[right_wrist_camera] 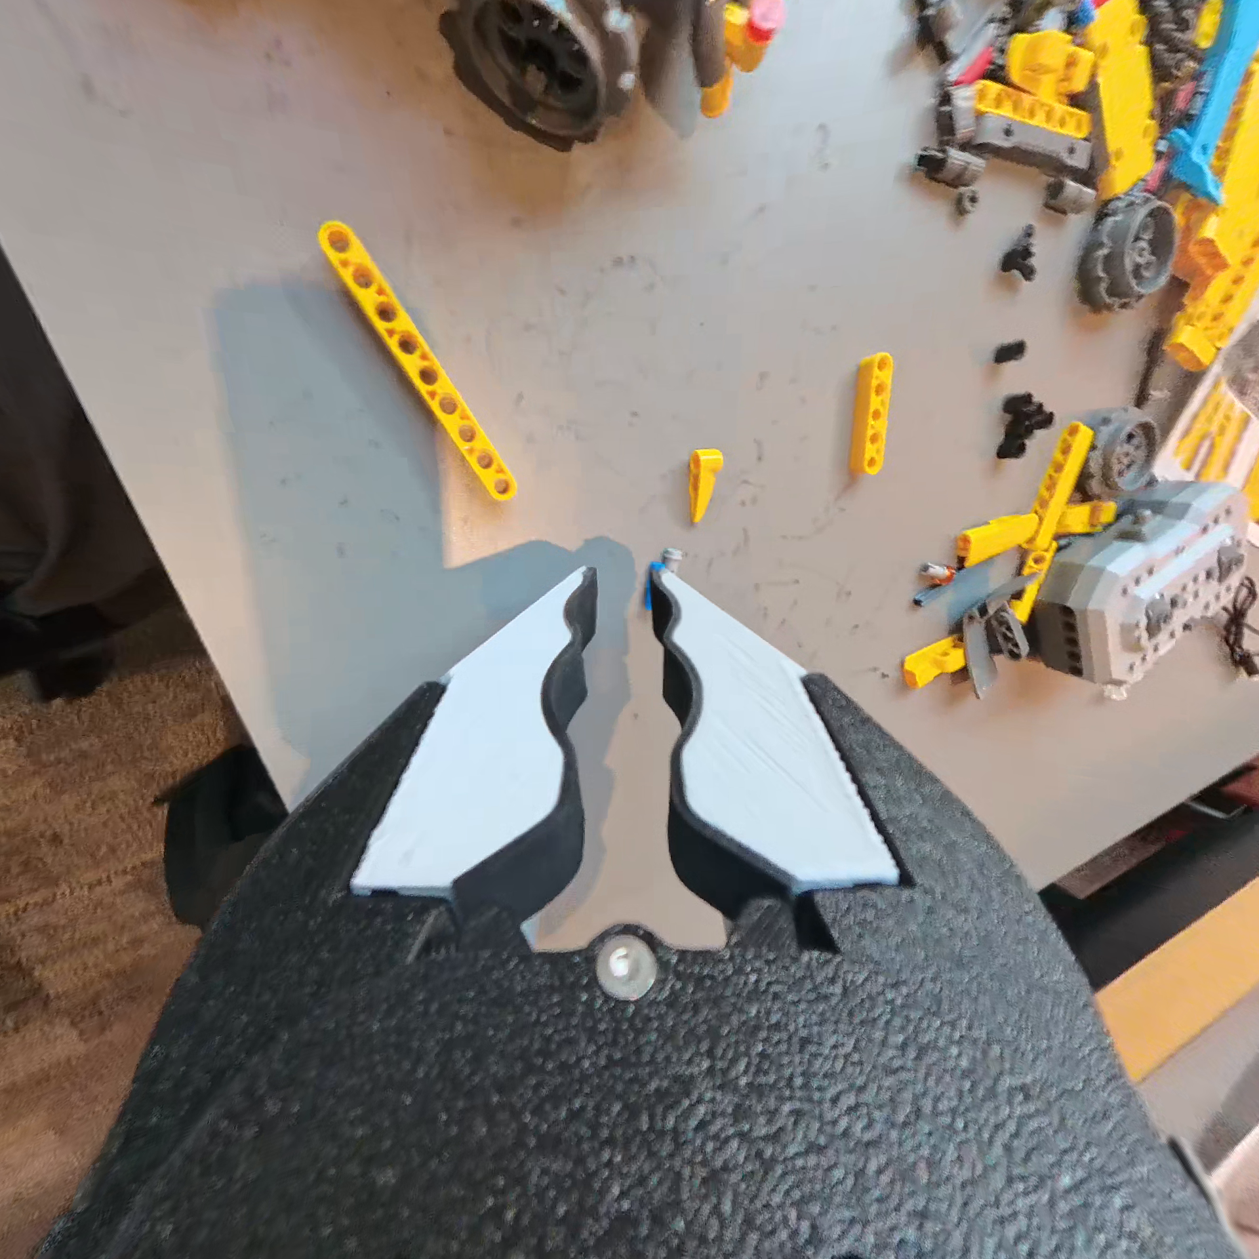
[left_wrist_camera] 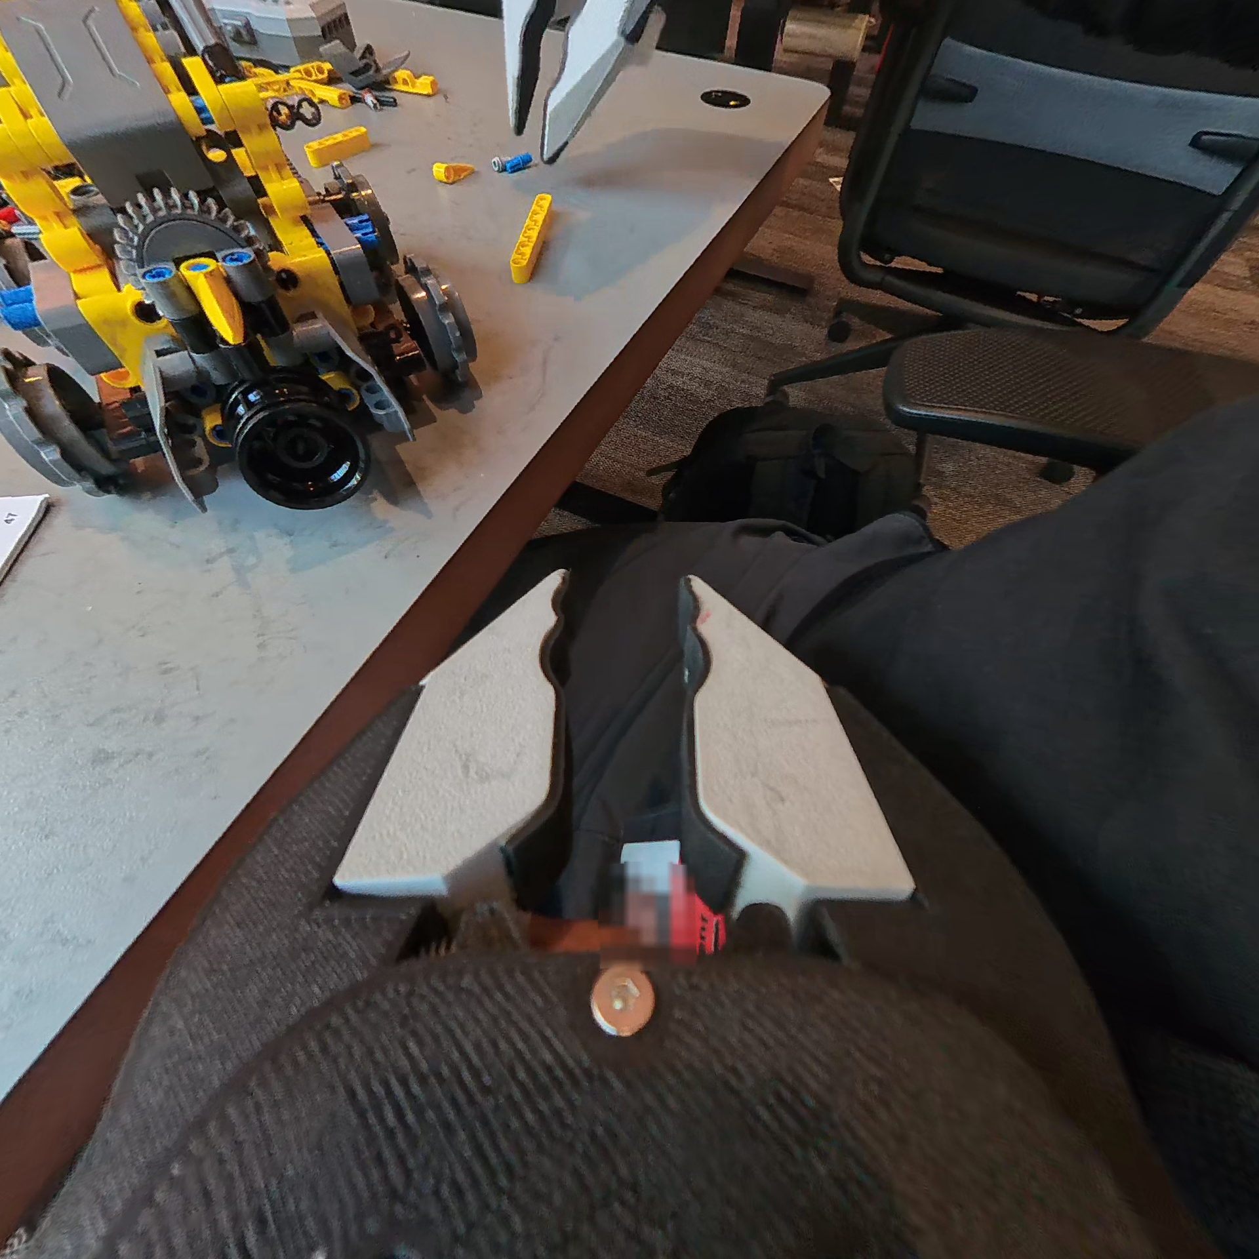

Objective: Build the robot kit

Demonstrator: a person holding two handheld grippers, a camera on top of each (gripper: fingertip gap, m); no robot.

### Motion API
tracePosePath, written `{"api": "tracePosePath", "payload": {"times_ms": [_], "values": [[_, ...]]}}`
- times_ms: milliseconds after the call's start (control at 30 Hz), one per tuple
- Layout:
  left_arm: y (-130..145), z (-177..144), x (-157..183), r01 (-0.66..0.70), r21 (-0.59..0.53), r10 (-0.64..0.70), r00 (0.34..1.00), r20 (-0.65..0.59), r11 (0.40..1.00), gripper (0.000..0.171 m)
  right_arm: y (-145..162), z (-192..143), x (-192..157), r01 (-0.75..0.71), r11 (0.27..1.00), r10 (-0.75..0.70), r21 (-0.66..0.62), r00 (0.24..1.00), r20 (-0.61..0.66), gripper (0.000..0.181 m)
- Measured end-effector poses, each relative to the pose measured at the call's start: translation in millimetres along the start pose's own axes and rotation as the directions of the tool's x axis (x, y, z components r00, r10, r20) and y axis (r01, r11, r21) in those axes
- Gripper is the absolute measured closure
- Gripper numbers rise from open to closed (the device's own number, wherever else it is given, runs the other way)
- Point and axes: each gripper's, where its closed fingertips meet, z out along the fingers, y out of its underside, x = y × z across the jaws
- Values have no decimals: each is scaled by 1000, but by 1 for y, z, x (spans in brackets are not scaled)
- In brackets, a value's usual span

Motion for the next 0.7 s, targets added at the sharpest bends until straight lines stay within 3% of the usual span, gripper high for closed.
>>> {"api": "tracePosePath", "payload": {"times_ms": [200, 367, 700], "values": [[3, 4, 2, 15, -12, -15, 1000, -10, 1000, 145, 13, 2, 21, -227, 972, 230, 68, 973, -32, 168], [3, 5, 1, 24, -15, -24, 1000, -1, 1000, 145, 15, 12, 8, -293, 951, 285, 104, 955, 83, 171], [5, 7, 0, 25, -23, -25, 1000, -1, 999, 145, 10, 15, 2, -374, 916, 345, 146, 919, 190, 177]]}}
